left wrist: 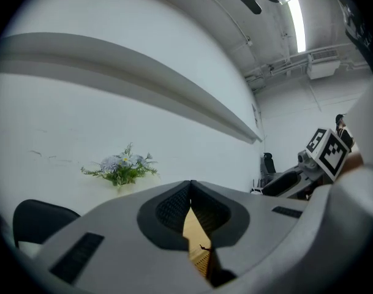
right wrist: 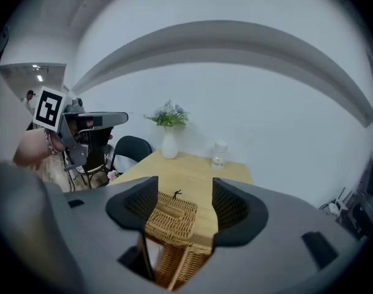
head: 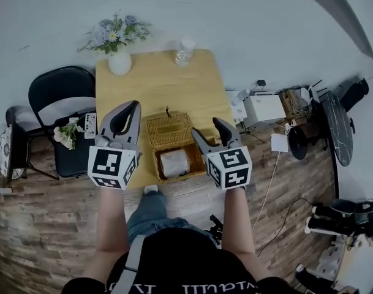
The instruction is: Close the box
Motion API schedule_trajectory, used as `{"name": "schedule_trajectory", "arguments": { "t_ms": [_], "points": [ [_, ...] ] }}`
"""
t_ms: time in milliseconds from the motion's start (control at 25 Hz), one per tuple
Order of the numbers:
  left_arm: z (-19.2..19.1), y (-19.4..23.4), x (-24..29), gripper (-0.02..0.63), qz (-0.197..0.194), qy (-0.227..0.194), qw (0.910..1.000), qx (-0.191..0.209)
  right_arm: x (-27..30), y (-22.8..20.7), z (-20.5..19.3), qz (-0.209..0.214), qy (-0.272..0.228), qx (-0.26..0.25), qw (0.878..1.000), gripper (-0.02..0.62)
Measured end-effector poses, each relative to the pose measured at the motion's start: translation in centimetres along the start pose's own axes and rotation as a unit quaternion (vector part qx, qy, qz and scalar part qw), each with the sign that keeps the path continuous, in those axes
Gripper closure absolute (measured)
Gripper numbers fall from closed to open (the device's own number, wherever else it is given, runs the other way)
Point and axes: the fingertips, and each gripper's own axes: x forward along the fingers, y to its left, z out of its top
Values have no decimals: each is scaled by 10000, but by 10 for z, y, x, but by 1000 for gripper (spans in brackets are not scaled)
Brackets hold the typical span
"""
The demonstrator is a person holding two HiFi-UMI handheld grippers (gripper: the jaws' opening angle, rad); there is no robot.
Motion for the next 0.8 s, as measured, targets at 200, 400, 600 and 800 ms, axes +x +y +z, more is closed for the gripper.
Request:
{"name": "schedule_trajectory", "arguments": {
  "t_ms": [200,400,600,800],
  "points": [
    [-22,8,27,595,10,272,9996,19,51,-6,-13,564,437,73,9974,308],
    [-34,13,37,595,9,462,9989,48,98,-14,-36,1292,1169,193,9845,308],
    [-43,17,39,595,191,664,9975,127,126,-20,-71,1991,2118,-62,9568,308],
    [-50,11,34,594,300,799,9961,231,146,-26,-100,2533,2609,236,9312,311]
  ]
}}
